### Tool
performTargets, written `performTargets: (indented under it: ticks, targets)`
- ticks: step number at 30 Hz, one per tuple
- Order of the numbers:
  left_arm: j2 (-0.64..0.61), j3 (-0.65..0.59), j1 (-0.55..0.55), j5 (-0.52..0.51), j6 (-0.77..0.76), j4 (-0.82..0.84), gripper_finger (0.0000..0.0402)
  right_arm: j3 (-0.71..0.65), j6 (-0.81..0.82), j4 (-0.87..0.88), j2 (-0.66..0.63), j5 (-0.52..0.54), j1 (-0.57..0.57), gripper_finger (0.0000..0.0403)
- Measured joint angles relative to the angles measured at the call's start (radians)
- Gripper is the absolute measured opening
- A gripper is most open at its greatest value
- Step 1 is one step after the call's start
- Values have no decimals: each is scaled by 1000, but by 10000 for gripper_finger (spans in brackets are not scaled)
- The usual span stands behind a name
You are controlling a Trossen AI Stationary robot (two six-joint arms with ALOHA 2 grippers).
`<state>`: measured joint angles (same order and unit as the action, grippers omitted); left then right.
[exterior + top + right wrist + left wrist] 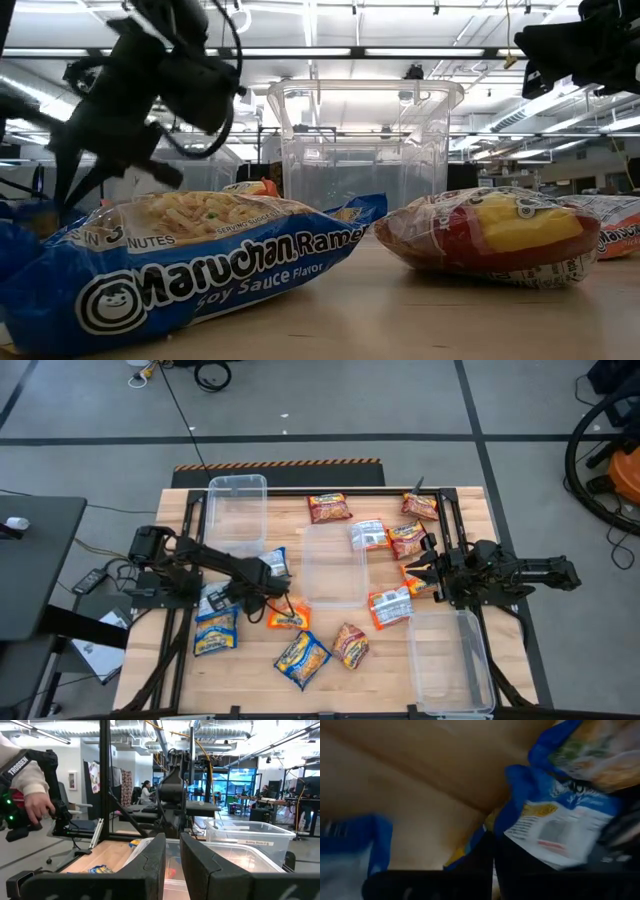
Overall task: Sort Maruchan noodles
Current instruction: Put the blue noodle pack into the top transparent bin
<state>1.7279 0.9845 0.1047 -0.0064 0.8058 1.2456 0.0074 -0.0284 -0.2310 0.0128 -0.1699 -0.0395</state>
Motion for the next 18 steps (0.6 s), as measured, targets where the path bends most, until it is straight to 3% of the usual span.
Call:
performTargets:
  ticks: [9,18]
  targets:
    - [-73,287,-2,1,-314,319,3,0,0,0,0,0,0,64]
    - [-307,483,-48,35,-573,325,1,0,0,-4,0,-1,0,64]
